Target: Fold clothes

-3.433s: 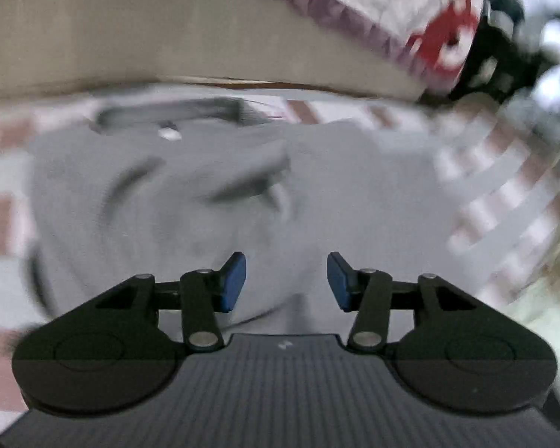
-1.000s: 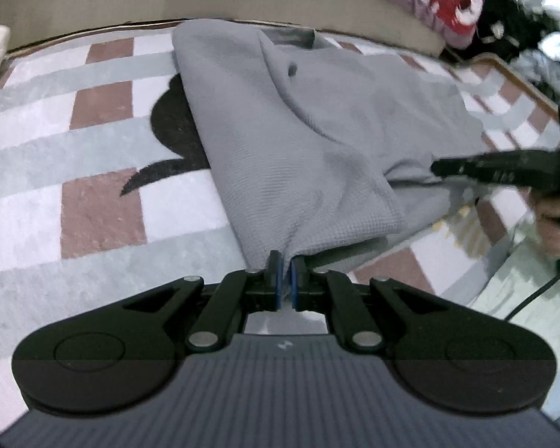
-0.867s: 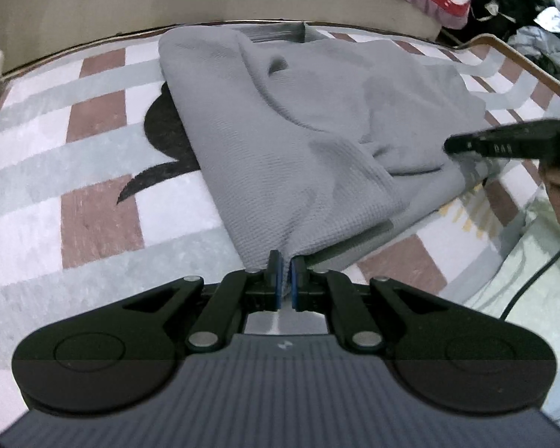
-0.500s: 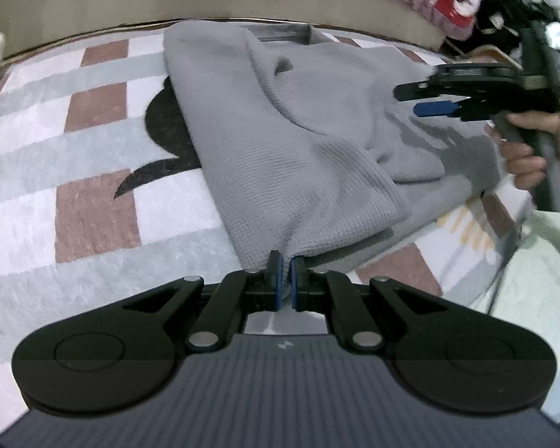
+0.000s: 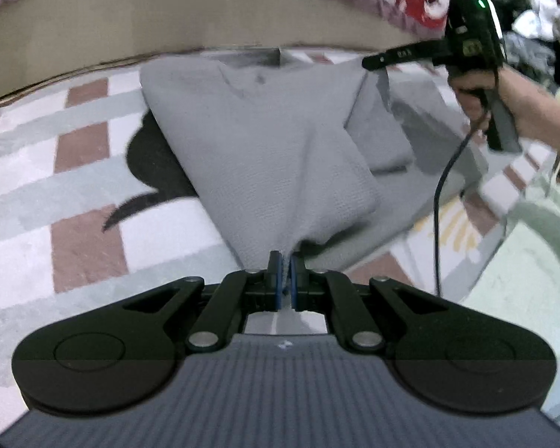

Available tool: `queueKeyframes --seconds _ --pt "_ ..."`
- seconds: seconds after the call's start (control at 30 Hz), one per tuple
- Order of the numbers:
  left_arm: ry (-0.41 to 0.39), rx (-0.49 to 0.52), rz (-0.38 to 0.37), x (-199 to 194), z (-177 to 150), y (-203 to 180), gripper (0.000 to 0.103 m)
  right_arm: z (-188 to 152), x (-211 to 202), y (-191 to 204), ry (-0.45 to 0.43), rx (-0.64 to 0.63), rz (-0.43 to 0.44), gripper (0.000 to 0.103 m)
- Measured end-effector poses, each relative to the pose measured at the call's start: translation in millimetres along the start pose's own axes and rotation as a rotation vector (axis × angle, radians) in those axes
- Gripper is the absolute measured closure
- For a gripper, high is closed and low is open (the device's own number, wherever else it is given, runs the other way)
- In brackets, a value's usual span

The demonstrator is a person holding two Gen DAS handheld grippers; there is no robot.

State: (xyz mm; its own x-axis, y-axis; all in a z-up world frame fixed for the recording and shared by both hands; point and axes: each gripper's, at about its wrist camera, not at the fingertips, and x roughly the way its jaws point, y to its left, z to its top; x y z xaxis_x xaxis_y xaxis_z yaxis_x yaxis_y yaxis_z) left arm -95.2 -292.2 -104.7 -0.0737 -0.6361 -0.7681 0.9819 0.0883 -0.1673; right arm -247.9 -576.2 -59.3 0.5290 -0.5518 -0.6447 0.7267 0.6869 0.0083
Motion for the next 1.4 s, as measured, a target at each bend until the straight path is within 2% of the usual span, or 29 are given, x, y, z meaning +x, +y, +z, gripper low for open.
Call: queueKeyframes --seconds 0.1,0.2,0.23,0.27,0.3,0.33,0.37,0.4,0.47,0.53,0.6,0.63,0.67,0.77,0.8,0.83,0.87,0.9,0.93,1.0,1.1,1.2,1.27,1.3,1.33,1.37,1.4 --pt "0.042 0.026 0.010 8 -4 -3 0.100 -4 13 -6 0.124 0.004 -0.010 0.101" --pt "0.050 0.016 0.002 5 -5 0 0.100 -16 18 -15 0.153 0.010 -0.040 0.097" --pt "0.056 0.015 -0.007 4 -5 1 0.100 -19 18 -17 0.153 0.034 -0.074 0.092" --pt "0.061 0.013 -0.015 3 -5 2 0.099 -22 12 -17 0.142 0.063 -0.118 0.081" --pt "0.069 0.033 -0.030 2 -6 0 0.098 -26 4 -18 0.131 0.098 -0.148 0.079" --pt "0.078 0.072 -0.049 0 -6 -3 0.096 -30 -6 -18 0.113 0.140 -0.115 0.078" --pt "0.088 0.111 -0.068 -2 -7 -7 0.089 -35 -18 -19 0.091 0.183 -0.066 0.078" --pt "0.083 0.163 -0.077 -6 -8 -12 0.086 -40 -27 -19 0.081 0.224 0.004 0.078" --pt "0.027 0.238 -0.063 -14 -7 -22 0.077 -54 -40 -18 0.103 0.297 0.153 0.076" --pt "-0.032 0.230 -0.064 -19 -2 -26 0.072 -66 -43 -15 0.151 0.340 0.234 0.072" --pt "-0.087 0.188 -0.079 -21 4 -26 0.066 -78 -44 -11 0.180 0.360 0.262 0.065" --pt "-0.112 0.177 -0.077 -20 6 -28 0.063 -83 -43 -8 0.183 0.356 0.260 0.054" --pt "-0.135 0.177 -0.063 -17 7 -31 0.058 -87 -43 -5 0.186 0.352 0.258 0.048" --pt "-0.178 0.250 -0.029 0 13 -47 0.051 -98 -42 5 0.171 0.321 0.249 0.047" --pt "-0.180 0.268 -0.039 6 14 -51 0.051 -97 -41 9 0.150 0.277 0.251 0.050" --pt "-0.173 0.277 -0.066 13 16 -54 0.051 -97 -40 14 0.147 0.226 0.248 0.082" --pt "-0.146 0.273 -0.089 20 17 -56 0.054 -96 -40 19 0.147 0.174 0.242 0.097" --pt "-0.098 0.254 -0.106 29 20 -57 0.083 -93 -45 20 0.126 0.145 0.239 0.097" --pt "-0.051 0.218 -0.127 37 22 -56 0.103 -89 -51 20 0.099 0.123 0.236 0.098" --pt "-0.025 0.119 -0.182 41 21 -50 0.103 -81 -63 19 0.045 0.079 0.229 0.098" --pt "0.003 -0.002 -0.264 42 20 -42 0.103 -72 -73 19 0.033 -0.023 0.174 0.098" --pt "0.061 -0.031 -0.302 51 19 -43 0.103 -73 -62 18 0.116 -0.135 0.104 0.098" --pt "0.118 -0.019 -0.300 60 12 -48 0.103 -76 -51 17 0.211 -0.136 0.089 0.097" --pt "0.116 -0.020 -0.289 61 9 -51 0.103 -78 -50 19 0.231 -0.137 0.078 0.095" --pt "0.107 -0.028 -0.275 59 8 -53 0.102 -79 -53 22 0.228 -0.139 0.054 0.090" --pt "0.107 -0.038 -0.256 57 9 -55 0.100 -79 -56 25 0.222 -0.141 0.026 0.077" --pt "0.101 -0.033 -0.244 53 11 -57 0.097 -81 -59 27 0.213 -0.136 0.004 0.071"
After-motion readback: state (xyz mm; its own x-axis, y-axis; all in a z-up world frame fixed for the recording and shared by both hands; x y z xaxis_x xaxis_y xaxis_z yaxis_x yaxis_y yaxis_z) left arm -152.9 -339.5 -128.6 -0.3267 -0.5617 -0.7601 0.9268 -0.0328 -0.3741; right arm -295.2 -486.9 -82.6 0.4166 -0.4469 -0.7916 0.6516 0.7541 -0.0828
